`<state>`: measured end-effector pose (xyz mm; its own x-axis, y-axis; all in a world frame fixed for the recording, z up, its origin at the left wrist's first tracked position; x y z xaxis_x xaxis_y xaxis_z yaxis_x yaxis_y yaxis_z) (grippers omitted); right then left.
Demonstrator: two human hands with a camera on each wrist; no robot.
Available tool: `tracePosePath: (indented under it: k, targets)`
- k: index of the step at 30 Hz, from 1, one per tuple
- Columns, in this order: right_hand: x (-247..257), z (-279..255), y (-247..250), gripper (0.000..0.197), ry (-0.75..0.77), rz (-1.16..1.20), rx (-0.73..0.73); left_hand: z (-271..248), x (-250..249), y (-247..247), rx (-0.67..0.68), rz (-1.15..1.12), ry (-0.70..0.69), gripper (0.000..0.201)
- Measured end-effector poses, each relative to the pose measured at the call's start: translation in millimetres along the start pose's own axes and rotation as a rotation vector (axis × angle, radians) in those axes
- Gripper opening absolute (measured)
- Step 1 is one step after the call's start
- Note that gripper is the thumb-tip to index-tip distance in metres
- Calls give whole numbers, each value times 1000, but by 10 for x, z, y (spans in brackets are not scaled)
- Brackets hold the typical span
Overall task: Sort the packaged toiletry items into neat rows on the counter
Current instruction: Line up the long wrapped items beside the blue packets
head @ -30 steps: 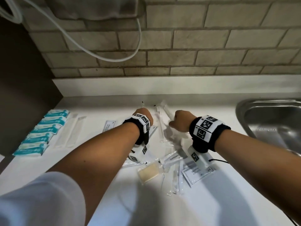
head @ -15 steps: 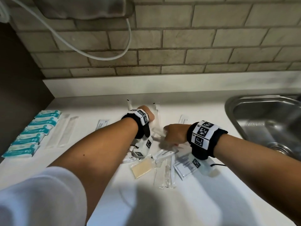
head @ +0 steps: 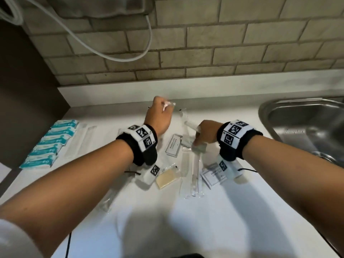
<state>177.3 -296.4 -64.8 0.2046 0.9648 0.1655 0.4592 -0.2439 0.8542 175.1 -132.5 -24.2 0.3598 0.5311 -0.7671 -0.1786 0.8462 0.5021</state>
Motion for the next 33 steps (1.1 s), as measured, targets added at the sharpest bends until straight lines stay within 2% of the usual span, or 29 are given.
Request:
tracePosePath:
  k: [1,3,5,6,8,10,12,15,18,20,22,24,28,31,33]
  targets:
    - [-27,29,52,29,-36,36,-39,-141,-7,-50,23,-5,37,27]
    - [-64,58,119,30,-104,108,-104,-395,41,-225,169,4,157,35]
    - [-79,69,128,34,-145,159,-127,-598,98,-390,289,-113,332,56]
    - [-87,52,110,34,-159,170,-115,-672,115,-457,353,-112,377,67]
    - [-112,32,66,31,-175,157,-88,-730,109,-559,565,180,295,70]
    - [-154,2,35,28,-188,144,-69,-727,91,-607,626,392,211,52]
    - [-210,-21,8,30,-198,152,-59,-708,55,-638,601,443,170,40]
    - [-268,-76,-17,30,-197,191,-85,-691,9,-669,601,522,143,40]
    - [-233,-143,-37,33,-188,270,-96,-713,-52,-673,593,548,129,31]
    - [-159,-179,-60,27,-159,351,-65,-705,-77,-692,601,544,121,27]
    - [-87,-242,-86,21,-130,433,-44,-691,-111,-679,584,499,150,22]
    - [-42,-340,-100,25,-123,452,-71,-659,-99,-642,549,478,188,25]
    - [3,-505,-89,44,-88,527,-100,-584,-22,-444,374,348,244,21]
    - [95,-584,-7,67,-54,593,-157,-517,25,-225,238,184,208,22]
    - [206,-604,57,70,-6,634,-201,-489,27,-70,128,12,197,28]
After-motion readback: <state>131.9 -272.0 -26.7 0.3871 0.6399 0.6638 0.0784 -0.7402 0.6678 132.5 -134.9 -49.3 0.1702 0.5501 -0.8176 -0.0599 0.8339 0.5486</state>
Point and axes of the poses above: each hand's wrist, its own z-axis towards the middle knuckle, its own y-axis out of the back of the hand, x = y × z, the point moved 4 cm from there along z, towards the middle knuckle, and after that the axes turned 15 degrees about -y, right-handed, at the moved point
